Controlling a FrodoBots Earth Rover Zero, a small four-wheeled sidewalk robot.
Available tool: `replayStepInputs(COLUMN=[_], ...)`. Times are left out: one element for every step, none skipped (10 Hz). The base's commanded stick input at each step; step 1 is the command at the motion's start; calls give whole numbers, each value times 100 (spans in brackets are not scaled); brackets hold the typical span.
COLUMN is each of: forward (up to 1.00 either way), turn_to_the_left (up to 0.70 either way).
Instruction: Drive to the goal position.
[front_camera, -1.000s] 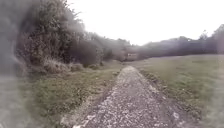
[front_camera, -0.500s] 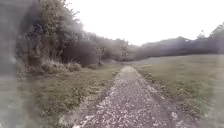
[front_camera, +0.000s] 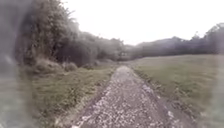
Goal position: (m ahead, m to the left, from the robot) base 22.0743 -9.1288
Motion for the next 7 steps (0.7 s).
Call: replayStepInputs(forward=[0,0,0,0,0,0,0], turn_to_the_left=[0,0,0,0,-48,-100,-100])
